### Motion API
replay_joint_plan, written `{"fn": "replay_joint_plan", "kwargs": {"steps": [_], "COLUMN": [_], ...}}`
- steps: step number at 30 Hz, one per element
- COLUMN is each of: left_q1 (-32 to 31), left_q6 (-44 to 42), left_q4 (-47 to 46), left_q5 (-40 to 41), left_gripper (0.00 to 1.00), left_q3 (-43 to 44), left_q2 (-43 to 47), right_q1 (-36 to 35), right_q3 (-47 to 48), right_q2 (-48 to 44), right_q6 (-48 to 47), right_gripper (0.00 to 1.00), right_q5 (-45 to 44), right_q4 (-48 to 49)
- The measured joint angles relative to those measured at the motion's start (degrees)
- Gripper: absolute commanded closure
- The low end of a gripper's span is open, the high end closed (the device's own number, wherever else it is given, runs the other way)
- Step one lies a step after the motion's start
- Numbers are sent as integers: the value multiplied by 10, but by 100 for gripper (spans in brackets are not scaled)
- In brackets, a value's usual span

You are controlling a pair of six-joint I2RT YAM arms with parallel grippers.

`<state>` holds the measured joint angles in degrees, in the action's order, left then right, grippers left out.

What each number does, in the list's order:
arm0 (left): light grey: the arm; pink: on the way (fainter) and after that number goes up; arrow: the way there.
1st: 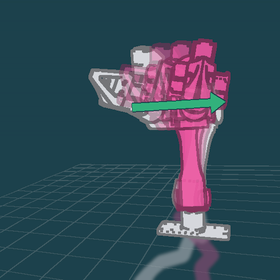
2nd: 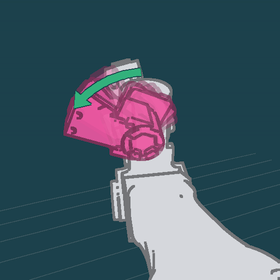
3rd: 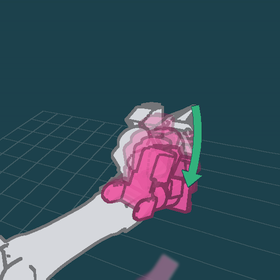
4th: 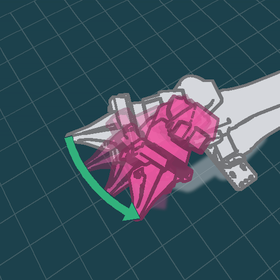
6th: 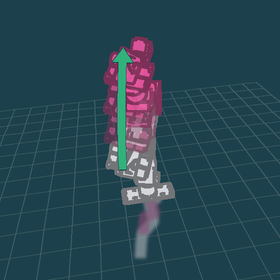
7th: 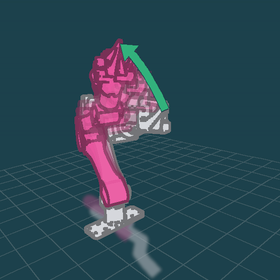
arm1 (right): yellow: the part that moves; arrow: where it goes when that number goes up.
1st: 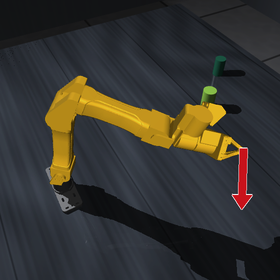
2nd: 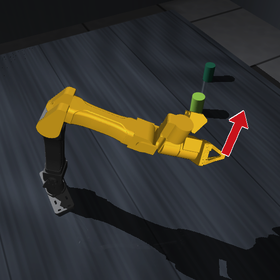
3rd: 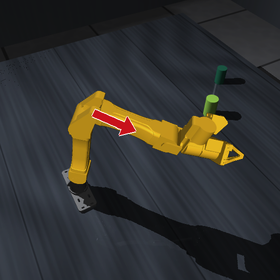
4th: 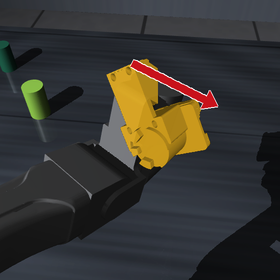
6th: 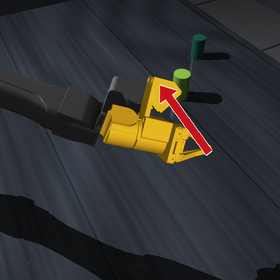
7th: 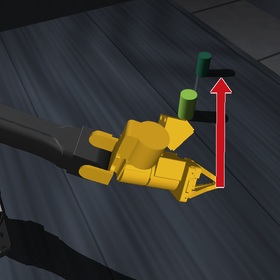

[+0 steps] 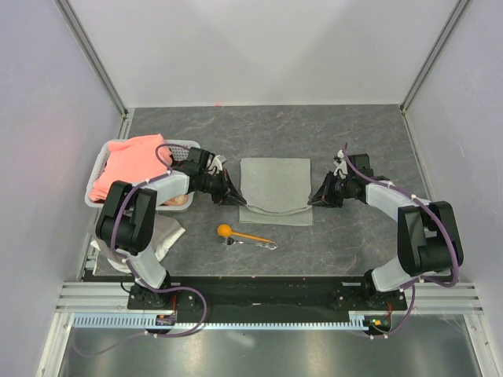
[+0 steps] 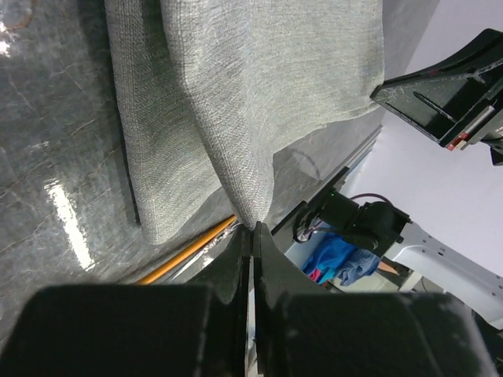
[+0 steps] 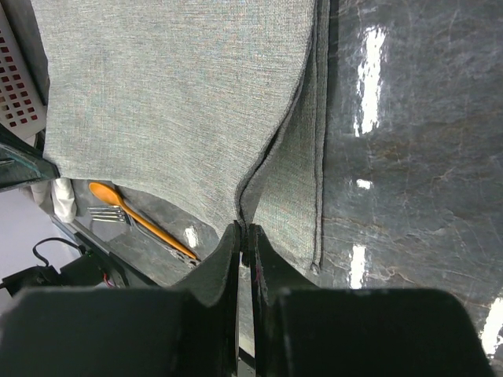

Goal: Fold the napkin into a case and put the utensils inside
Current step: Fold the rectangle-folded napkin at the center of the board.

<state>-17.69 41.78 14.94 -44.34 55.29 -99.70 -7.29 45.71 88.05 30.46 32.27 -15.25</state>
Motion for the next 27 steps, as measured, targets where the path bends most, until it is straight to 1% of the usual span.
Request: {"fn": "replay_joint_plan", "kwargs": {"steps": [11, 27], "left_q1": [-1, -1], "left_q6": [-37, -55], "left_q4": [22, 25], "left_q5": [12, 18], "left_gripper": [98, 98], "left_q3": [-29, -46], "left_q2": [5, 13], "right_q1": [0, -1], "right_q3": [-37, -63], "right_q2": [-25, -52], "right_q6": [-1, 2], "right_gripper": [100, 100], "right_q5": [0, 0], "right_q4": [7, 12]}}
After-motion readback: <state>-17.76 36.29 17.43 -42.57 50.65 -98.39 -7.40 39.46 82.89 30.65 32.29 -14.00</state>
